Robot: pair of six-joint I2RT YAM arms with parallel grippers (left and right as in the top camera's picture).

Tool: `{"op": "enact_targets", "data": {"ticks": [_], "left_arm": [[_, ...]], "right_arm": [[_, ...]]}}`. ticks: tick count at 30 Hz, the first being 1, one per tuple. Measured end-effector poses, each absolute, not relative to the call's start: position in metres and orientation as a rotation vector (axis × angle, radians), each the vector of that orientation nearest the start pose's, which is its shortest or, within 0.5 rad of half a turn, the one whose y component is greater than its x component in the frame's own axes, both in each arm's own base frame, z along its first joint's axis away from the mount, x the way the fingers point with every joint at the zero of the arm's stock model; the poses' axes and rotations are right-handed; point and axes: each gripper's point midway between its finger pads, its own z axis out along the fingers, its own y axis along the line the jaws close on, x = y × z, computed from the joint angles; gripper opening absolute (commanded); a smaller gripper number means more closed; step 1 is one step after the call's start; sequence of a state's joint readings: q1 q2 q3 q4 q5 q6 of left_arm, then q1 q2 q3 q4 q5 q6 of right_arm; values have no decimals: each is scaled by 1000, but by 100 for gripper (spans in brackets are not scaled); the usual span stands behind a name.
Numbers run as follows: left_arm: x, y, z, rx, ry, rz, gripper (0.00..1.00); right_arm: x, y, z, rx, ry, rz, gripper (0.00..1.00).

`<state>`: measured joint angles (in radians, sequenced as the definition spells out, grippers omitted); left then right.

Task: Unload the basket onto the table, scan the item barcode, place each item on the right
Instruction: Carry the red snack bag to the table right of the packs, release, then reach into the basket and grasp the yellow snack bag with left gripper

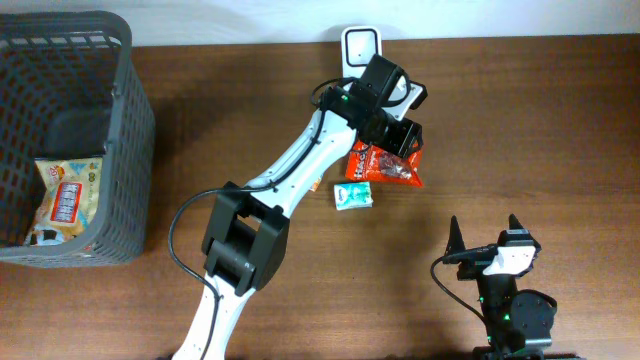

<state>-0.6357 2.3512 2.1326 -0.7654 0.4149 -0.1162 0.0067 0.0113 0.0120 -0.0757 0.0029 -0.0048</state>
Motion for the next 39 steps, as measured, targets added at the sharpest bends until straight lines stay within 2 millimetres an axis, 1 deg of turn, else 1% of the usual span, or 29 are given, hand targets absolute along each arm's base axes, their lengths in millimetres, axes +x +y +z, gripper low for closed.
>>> {"op": "enact_targets", "data": {"ticks": [2,3,5,6,7,8,9,11,12,13,14,16,17,20,21,22,23,25,28,30,31,32,36,39], "left_arm": [[429,-403,115,840,2506,-818,60],[428,-403,116,840,2510,-827,63],[430,-398,122,831,2516,-839,77],[431,-394,127,822,2518,-841,79],[434,-388,137,805,2520,-845,82],[436,-382,145,793,2514,-844,89],[441,-371,165,760,2497,-846,98],[451,-347,212,706,2428,-841,99],[454,-331,238,673,2390,-835,99],[454,-320,255,652,2368,-828,99],[452,-295,286,605,2335,-812,99],[444,-250,333,525,2289,-777,99],[440,-230,349,490,2274,-757,99],[422,-142,400,325,2216,-645,99],[419,-125,407,288,2203,-620,99],[413,-93,415,214,2204,-575,99],[409,-72,416,159,2214,-543,99],[406,-33,411,41,2243,-469,99],[401,39,390,-192,2317,-324,99],[395,78,375,-326,2357,-255,99],[393,91,370,-368,2364,-237,99],[391,114,362,-442,2377,-207,99],[387,167,332,-617,2415,-165,99],[386,199,307,-725,2443,-156,99]], "right_arm": [[246,1,158,-7,1646,-1,98],[246,1,158,-7,1645,-1,98],[246,1,158,-8,1646,-1,98],[246,1,158,-7,1645,-1,98],[246,1,158,-7,1646,-1,98],[246,1,158,-7,1646,-1,98],[246,1,158,-7,1645,-1,98],[246,1,158,-7,1645,-1,98],[246,1,158,-8,1645,-1,99],[246,1,158,-7,1646,-1,98],[246,1,158,-7,1645,-1,98],[246,1,158,-7,1646,-1,99],[246,1,158,-8,1645,-1,98],[246,1,158,-7,1645,-1,98],[246,1,158,-7,1645,-1,98],[246,1,158,-7,1646,-2,98],[246,1,158,-7,1645,-1,98],[246,1,158,-7,1646,-1,98],[246,1,158,-8,1645,-1,98],[246,1,158,-8,1646,-1,98],[246,1,158,-7,1645,-1,98],[246,1,158,-7,1646,-1,98],[246,1,158,-7,1645,-1,98],[246,1,158,-7,1646,-1,98]]}}
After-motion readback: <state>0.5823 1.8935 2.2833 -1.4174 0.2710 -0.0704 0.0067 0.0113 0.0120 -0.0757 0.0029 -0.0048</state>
